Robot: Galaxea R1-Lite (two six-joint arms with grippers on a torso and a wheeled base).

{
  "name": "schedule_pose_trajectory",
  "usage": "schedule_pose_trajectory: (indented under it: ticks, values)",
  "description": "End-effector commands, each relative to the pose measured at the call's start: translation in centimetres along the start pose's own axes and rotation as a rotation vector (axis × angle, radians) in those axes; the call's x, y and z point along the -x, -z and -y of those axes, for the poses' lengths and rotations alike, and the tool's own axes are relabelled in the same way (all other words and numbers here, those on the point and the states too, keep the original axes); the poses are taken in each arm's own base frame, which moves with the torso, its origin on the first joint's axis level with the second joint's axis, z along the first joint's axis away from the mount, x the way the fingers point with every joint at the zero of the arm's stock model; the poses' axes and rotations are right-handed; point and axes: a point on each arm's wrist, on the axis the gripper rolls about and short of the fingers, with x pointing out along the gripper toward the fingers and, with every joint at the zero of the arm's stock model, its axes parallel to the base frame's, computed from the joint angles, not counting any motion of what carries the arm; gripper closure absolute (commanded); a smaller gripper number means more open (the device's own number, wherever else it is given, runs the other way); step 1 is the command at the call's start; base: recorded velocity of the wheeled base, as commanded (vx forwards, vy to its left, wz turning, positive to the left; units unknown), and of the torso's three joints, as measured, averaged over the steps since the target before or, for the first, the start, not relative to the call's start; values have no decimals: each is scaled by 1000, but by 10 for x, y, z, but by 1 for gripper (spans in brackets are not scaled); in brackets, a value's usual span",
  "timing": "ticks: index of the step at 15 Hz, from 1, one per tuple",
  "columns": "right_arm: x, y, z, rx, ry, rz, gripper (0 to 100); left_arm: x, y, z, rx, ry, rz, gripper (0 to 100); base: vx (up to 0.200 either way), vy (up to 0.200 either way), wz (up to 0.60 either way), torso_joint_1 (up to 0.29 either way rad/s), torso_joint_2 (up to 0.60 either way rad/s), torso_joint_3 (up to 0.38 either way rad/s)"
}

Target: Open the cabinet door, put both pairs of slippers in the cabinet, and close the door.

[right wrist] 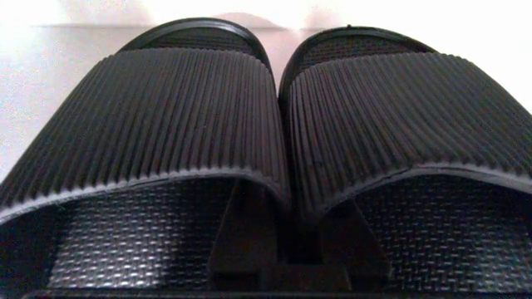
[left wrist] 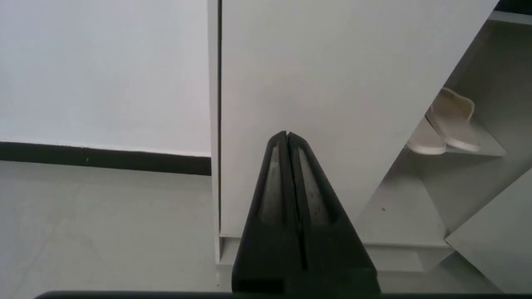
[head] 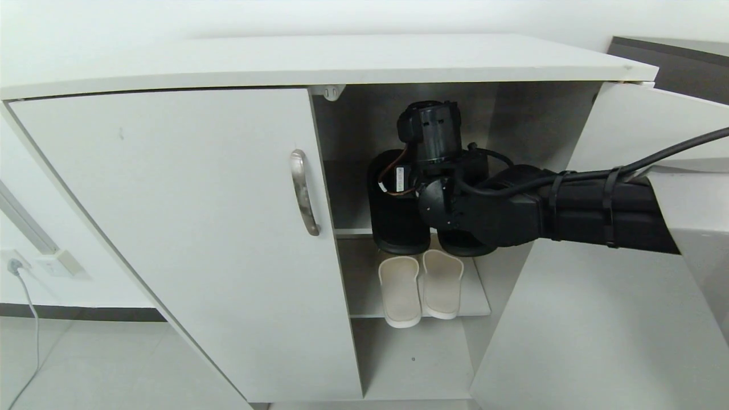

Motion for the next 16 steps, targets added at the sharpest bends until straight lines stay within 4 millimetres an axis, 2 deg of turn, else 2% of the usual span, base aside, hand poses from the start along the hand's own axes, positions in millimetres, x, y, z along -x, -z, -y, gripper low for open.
schedule_pose_trajectory:
  ticks: [1,6,13,14,16]
  values:
    - [-7,2,-1,0,6,-1,100,0,0,0,0,0,1,100,0,0,0,0,0,0]
    - [-20,6,5,6,24,-15,100,0,0,0,0,-2,1,100,0,0,0,0,0,0]
    - [-20,6,5,3,24,-14,100,0,0,0,0,-2,-1,100,0,0,0,0,0,0]
    - [-20,6,5,0,24,-13,0,0,0,0,0,-2,-1,100,0,0,0,0,0,0]
    - [-21,9,5,8,25,-21,0,0,0,0,0,-2,-1,100,0,0,0,0,0,0]
